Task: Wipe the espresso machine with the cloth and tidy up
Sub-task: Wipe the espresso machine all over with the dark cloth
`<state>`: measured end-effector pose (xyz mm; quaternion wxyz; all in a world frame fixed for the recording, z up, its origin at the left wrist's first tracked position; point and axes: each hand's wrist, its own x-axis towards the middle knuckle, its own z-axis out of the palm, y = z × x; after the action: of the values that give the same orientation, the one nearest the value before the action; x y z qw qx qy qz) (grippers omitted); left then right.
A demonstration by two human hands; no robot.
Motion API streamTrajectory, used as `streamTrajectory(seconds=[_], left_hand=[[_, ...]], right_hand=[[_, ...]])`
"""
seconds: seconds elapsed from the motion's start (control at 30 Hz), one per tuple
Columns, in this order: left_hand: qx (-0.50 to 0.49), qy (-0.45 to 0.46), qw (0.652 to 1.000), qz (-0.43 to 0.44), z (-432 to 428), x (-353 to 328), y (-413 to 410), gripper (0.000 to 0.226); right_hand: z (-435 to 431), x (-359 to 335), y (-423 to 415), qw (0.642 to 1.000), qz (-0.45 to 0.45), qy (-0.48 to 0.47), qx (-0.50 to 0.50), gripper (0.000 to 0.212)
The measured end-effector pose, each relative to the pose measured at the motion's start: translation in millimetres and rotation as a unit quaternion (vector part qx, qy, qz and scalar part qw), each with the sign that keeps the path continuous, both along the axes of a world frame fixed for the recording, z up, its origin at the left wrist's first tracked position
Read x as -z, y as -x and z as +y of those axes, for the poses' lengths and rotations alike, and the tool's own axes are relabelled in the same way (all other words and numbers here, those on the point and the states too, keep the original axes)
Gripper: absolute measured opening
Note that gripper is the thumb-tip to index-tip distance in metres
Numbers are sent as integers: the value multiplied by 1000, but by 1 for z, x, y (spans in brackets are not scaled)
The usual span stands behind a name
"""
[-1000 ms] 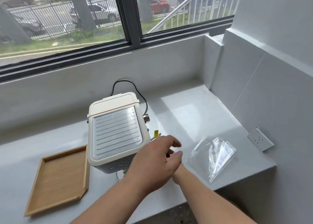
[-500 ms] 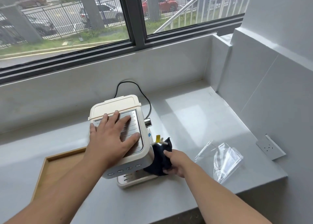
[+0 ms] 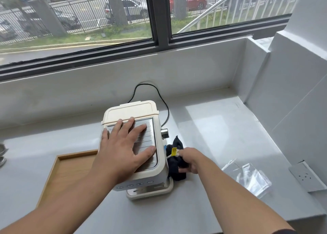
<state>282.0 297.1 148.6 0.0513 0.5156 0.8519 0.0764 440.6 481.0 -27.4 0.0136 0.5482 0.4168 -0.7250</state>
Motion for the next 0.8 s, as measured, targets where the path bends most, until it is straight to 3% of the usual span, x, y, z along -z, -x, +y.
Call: streamTrajectory(seconds=[0.13,0.37,0.63,0.8], left_hand=[[-2,3,1000,0,-1,0,0,89],[-4,4,1000,-1,0,0,-1,89],[-10,-3,1000,-7,1,1,-2,88],[-12,-3,1000,-5,2,3,-1,89]], right_hand=[[18,-2,15,998,-8,-56,-37,18],[29,-35,57,988,47,-144,1,14],[28,-98,59,979,68,-187,-36,8],[26,-127,58,975,135,-174,31,10]])
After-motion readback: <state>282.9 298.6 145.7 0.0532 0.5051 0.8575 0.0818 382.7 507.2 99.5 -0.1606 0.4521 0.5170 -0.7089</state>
